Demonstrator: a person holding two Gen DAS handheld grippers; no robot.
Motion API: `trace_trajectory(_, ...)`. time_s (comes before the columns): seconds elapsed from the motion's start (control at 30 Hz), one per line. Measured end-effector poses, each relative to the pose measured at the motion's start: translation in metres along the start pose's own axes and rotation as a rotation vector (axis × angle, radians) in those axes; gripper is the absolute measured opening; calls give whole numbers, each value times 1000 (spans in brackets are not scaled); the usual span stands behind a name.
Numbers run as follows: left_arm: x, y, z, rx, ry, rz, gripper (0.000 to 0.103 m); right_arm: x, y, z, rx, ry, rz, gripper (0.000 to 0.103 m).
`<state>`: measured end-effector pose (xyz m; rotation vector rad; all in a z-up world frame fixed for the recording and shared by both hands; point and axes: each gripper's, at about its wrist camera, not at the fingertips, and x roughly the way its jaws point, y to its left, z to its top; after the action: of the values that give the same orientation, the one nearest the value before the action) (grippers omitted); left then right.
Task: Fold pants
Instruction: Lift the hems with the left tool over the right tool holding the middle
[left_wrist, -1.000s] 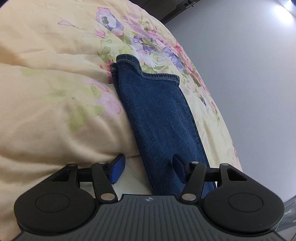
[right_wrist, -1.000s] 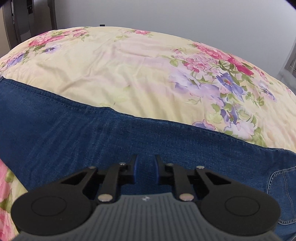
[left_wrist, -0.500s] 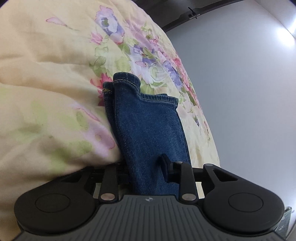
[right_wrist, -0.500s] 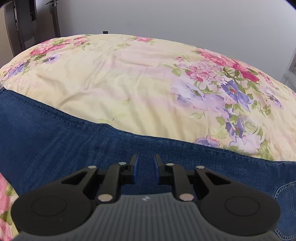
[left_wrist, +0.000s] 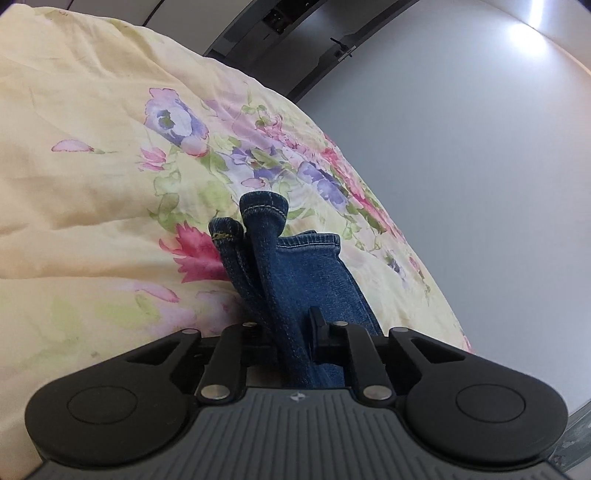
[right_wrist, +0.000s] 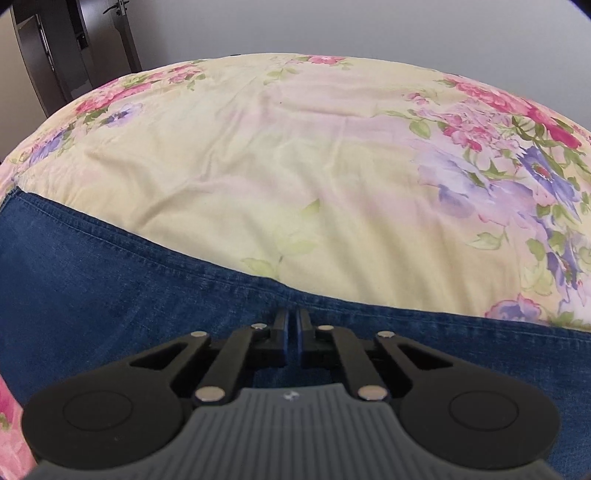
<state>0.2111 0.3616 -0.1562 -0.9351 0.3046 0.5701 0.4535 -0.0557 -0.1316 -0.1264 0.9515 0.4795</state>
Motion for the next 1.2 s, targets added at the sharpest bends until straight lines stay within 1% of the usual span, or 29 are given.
trace_trajectory(0.07, 0, -1, 0, 9, -2, -1, 14, 8, -2, 4, 18, 0, -4, 0)
trace_trajectory(0.17, 0, 0, -1, 10, -4, -4, 12, 10, -4, 8, 47, 6, -9, 0)
trace_trajectory(0.3, -2, 2, 2, -15, 3, -29, 10, -7, 1, 1, 42, 60, -17, 0)
trace_trajectory(0.4, -4, 1, 3, -18, 2, -38, 9, -29, 3, -20, 44, 98, -15, 0)
trace_trajectory(0.53, -7, 0, 3, -32, 6, -43, 8, -61, 6, -57, 94, 136, 4, 0)
trace_trajectory(0.7, -9, 1, 4, -41, 24, -35, 8, -95, 28, -106, 94, 145, 25, 0)
trace_trajectory(0.8, -10, 1, 6, -48, 38, -40, 7, -104, 40, -125, 88, 149, 21, 0)
trace_trajectory(0.9, -10, 3, 7, -68, 45, -54, 7, -99, 43, -133, 99, 139, -4, 0)
trace_trajectory(1.03, -13, 4, 8, -91, 48, -78, 6, -93, 43, -133, 132, 157, -16, 0)
trace_trajectory(1.13, -19, 5, 11, -138, 54, -132, 5, -110, 41, -129, 142, 130, 10, 0)
trace_trajectory(1.2, -27, -1, 11, -139, 36, -157, 5, -126, 35, -128, 138, 103, 15, 0)
